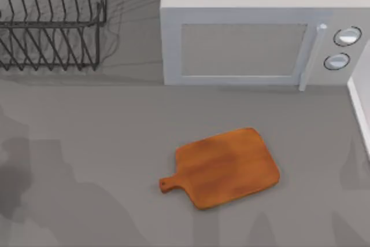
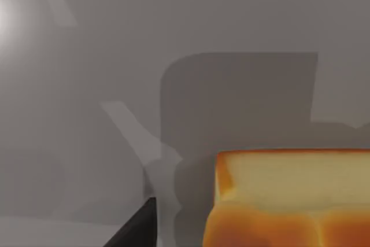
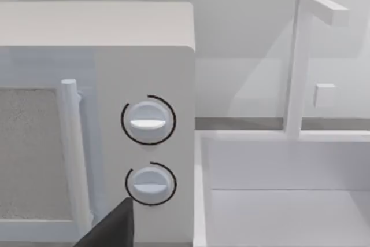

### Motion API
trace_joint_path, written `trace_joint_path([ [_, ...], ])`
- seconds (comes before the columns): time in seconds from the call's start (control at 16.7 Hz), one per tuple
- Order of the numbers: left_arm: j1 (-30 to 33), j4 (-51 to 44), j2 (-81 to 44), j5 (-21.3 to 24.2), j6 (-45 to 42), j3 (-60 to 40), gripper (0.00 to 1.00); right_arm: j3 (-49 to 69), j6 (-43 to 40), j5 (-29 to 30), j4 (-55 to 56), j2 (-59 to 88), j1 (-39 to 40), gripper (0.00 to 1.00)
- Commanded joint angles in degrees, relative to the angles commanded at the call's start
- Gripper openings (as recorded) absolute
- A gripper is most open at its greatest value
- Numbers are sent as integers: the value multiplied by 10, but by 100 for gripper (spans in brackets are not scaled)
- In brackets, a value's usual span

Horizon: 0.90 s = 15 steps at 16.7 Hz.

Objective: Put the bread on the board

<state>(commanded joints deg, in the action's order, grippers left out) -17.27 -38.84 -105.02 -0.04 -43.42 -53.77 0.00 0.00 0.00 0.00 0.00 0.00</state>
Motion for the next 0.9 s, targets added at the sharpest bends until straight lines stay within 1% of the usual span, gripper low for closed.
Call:
trace_joint_path([
  [0.24,0,0,0,0,0,0,2,0,0,0,0,0,0,100],
  [0.3,0,0,0,0,0,0,0,0,0,0,0,0,0,100],
  [0.72,0,0,0,0,0,0,0,0,0,0,0,0,0,100],
  [0.78,2,-17,19,8,5,-7,0,0,0,0,0,0,0,100],
  [0.9,1,-27,23,8,5,-16,0,0,0,0,0,0,0,100],
])
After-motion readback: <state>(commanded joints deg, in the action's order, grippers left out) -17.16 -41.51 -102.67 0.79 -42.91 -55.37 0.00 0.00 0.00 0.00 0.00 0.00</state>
